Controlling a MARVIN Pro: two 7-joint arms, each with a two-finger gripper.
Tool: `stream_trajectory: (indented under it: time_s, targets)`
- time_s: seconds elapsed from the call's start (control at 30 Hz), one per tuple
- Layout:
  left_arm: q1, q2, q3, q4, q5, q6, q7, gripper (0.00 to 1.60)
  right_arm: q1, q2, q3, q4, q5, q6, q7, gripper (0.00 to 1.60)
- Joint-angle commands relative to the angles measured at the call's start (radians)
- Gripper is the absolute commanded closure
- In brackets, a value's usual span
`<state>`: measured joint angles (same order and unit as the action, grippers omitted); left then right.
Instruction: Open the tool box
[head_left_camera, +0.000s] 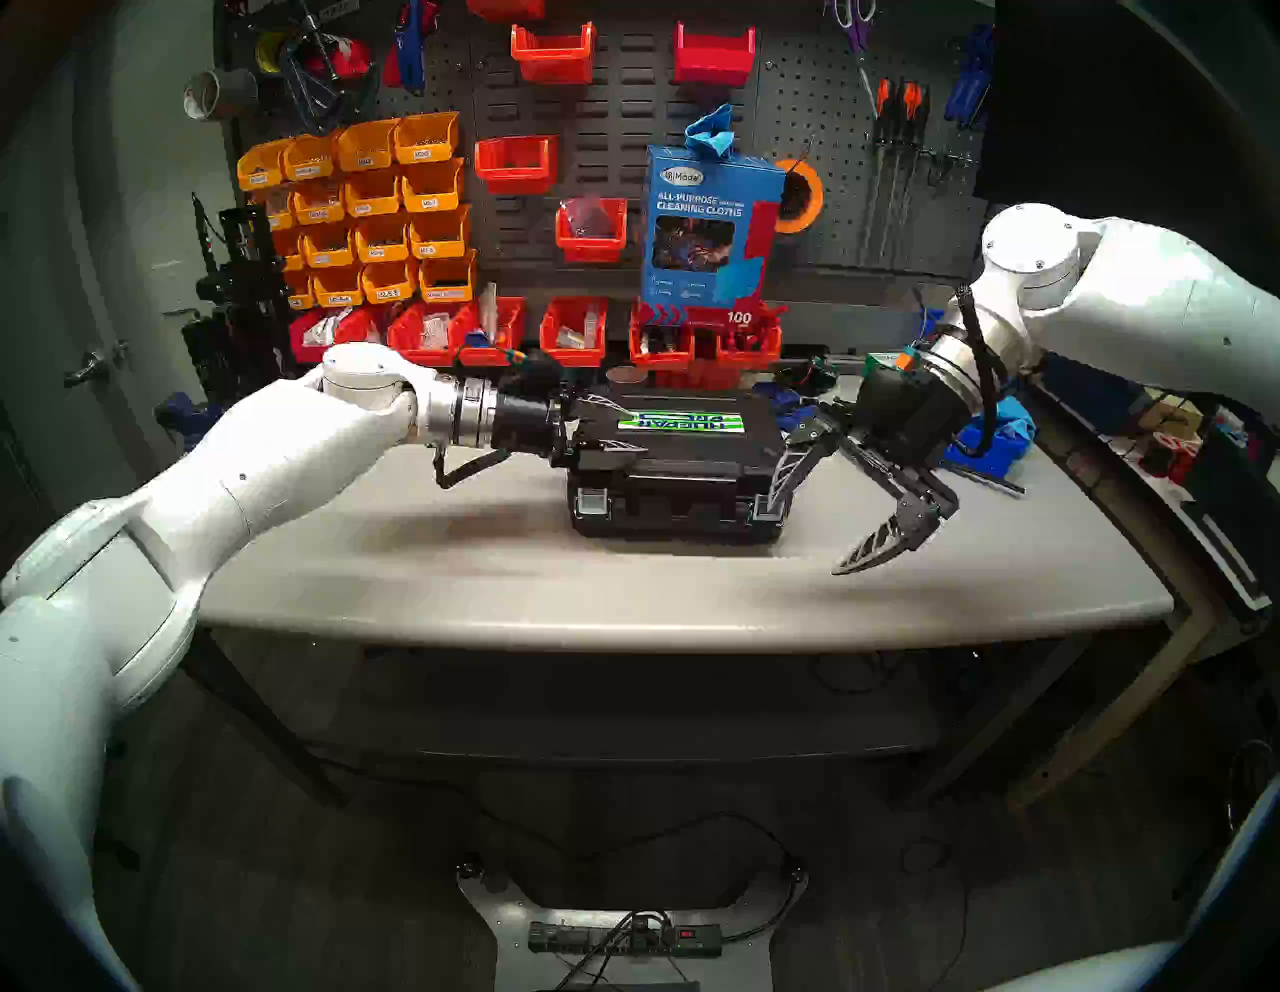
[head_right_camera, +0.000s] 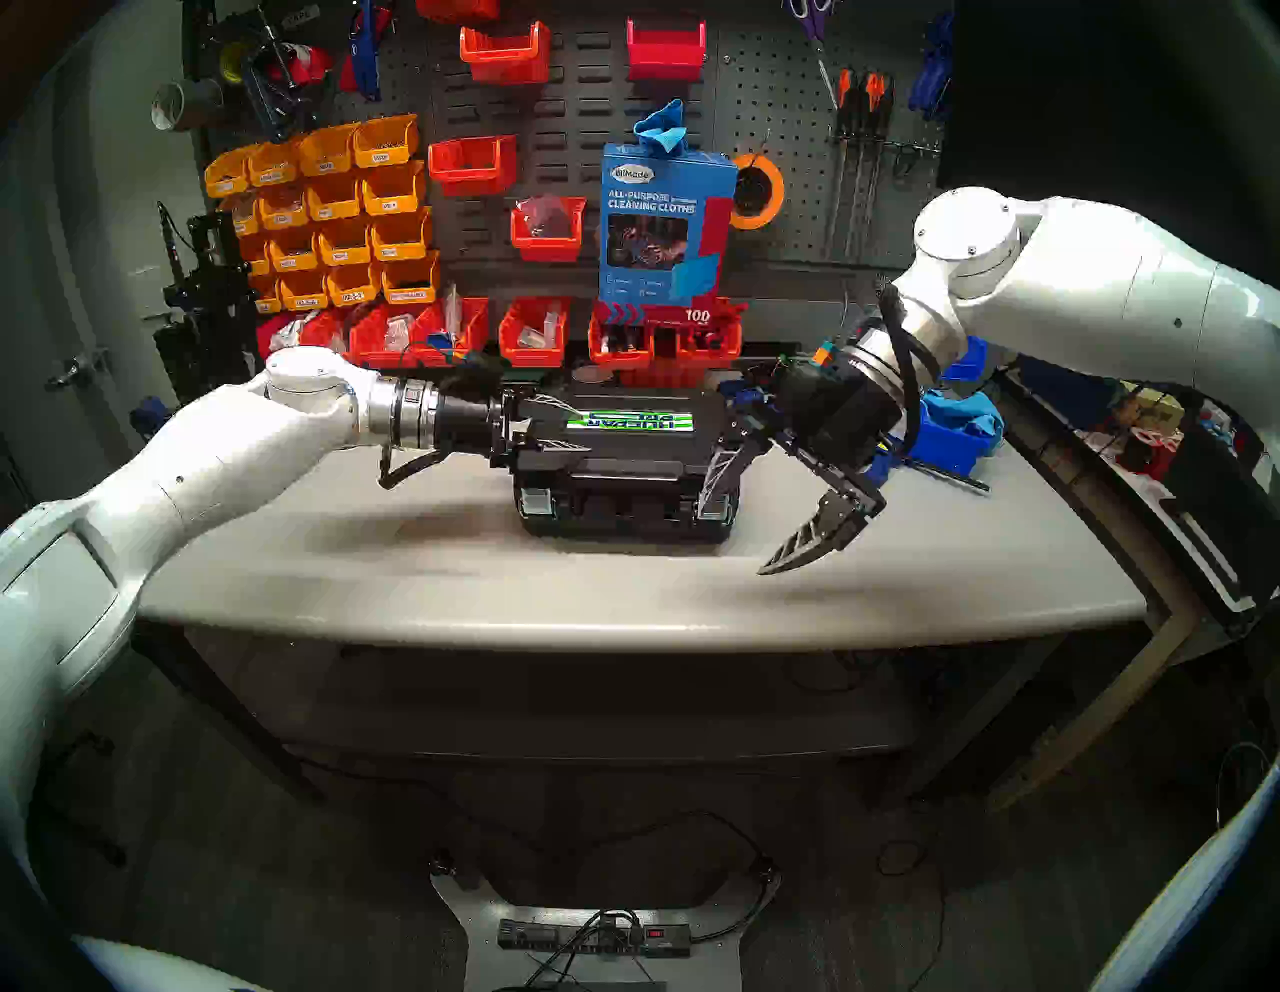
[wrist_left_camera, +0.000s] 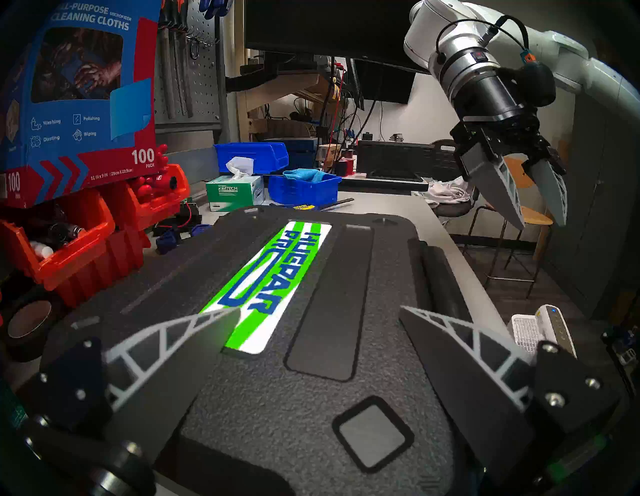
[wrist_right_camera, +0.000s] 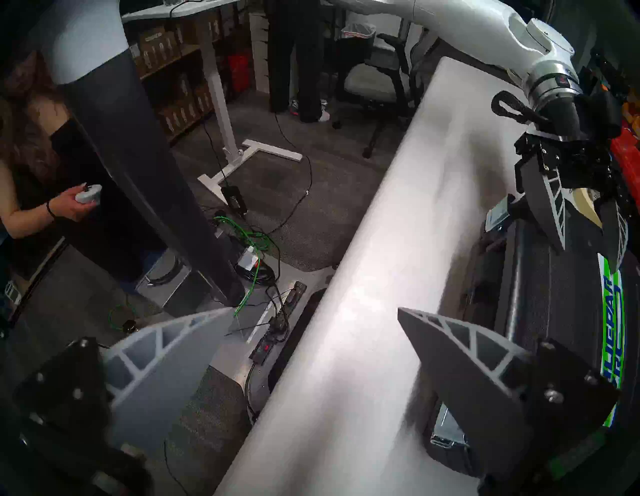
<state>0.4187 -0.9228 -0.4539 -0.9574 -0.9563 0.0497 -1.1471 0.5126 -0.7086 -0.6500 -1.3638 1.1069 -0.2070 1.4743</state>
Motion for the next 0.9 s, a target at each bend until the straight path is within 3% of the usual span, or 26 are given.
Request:
stream_trajectory:
  time_s: [0.0, 0.3, 0.87]
  targets:
    - [0.003, 0.001, 0.009, 0.002, 0.010, 0.004, 0.001, 0.00, -0.016, -0.022, 0.002, 0.021, -0.005, 0.013, -0.065, 0.00]
    - [0.003, 0.001, 0.009, 0.002, 0.010, 0.005, 0.001, 0.00, -0.014, -0.031, -0.009, 0.030, -0.033, 0.038, -0.121, 0.00]
    - [0.003, 0.001, 0.009, 0.002, 0.009, 0.004, 0.000, 0.00, 0.052, 0.036, -0.042, -0.033, -0.157, 0.098, -0.251, 0.00]
